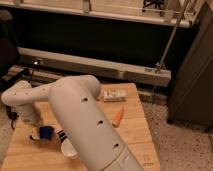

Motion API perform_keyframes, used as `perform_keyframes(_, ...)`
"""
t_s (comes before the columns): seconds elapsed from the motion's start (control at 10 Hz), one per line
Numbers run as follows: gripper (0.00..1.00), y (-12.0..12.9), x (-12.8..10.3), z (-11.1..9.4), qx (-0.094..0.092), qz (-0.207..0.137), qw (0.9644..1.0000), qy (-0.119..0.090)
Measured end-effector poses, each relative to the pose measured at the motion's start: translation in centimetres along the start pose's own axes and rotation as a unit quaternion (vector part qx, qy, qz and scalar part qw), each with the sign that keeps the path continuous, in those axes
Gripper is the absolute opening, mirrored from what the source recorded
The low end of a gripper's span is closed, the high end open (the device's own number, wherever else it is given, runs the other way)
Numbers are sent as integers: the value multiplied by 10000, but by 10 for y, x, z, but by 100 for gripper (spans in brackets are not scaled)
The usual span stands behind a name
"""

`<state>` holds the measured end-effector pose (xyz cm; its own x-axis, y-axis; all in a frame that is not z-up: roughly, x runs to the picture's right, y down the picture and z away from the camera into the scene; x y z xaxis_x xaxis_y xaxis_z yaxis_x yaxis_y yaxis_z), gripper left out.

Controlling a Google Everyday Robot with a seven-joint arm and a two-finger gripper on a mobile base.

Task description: Wipe the white sponge on the table

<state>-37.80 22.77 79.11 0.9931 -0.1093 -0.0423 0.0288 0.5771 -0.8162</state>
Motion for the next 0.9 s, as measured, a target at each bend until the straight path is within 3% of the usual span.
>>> perform_keyframes(0.4, 28, 10, -38, 2, -43, -571, 9984, 36)
perform_keyframes(0.9, 28, 6, -71, 7, -50, -1062, 9943, 106)
